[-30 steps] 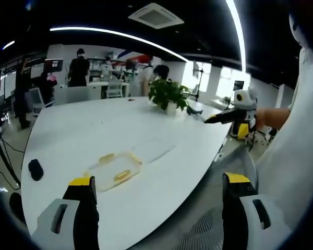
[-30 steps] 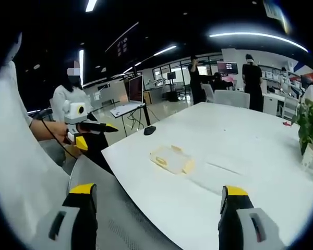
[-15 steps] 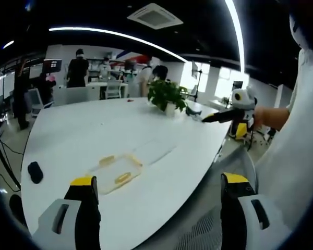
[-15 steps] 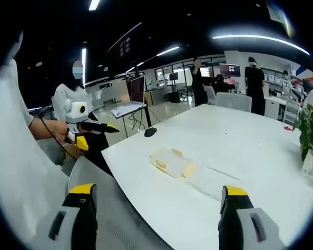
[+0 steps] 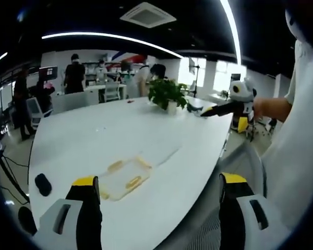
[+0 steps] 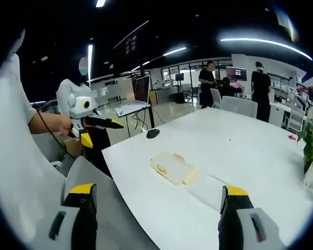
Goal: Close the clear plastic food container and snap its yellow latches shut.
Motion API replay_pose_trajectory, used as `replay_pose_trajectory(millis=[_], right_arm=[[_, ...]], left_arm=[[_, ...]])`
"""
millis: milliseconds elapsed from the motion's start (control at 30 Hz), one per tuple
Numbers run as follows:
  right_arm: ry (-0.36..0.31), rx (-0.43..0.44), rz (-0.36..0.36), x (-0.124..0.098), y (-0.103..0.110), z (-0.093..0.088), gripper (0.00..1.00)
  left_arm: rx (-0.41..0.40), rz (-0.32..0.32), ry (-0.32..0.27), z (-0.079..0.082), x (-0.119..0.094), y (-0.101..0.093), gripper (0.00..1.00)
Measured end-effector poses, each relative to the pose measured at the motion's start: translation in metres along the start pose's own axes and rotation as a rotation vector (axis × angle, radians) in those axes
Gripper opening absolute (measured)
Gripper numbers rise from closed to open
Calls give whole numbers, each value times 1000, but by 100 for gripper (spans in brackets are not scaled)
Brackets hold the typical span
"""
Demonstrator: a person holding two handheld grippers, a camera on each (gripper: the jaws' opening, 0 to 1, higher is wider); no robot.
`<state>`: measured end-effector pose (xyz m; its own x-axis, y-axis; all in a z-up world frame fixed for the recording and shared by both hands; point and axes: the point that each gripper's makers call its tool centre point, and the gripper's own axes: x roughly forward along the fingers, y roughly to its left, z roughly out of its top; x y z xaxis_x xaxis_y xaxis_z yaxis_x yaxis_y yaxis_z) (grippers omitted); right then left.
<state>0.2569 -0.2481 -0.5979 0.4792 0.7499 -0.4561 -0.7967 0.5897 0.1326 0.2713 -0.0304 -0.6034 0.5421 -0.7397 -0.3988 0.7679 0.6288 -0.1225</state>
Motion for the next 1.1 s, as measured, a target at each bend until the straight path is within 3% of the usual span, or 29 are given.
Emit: replay_pose_trajectory(millis=[767, 1100], right_arm=[[53, -119, 40, 38, -18, 18, 99], [75, -150, 55, 51, -23, 23, 99]], left_arm=[[90, -38, 57, -3, 10, 35, 91], [116, -68, 58, 3, 16, 43, 91]])
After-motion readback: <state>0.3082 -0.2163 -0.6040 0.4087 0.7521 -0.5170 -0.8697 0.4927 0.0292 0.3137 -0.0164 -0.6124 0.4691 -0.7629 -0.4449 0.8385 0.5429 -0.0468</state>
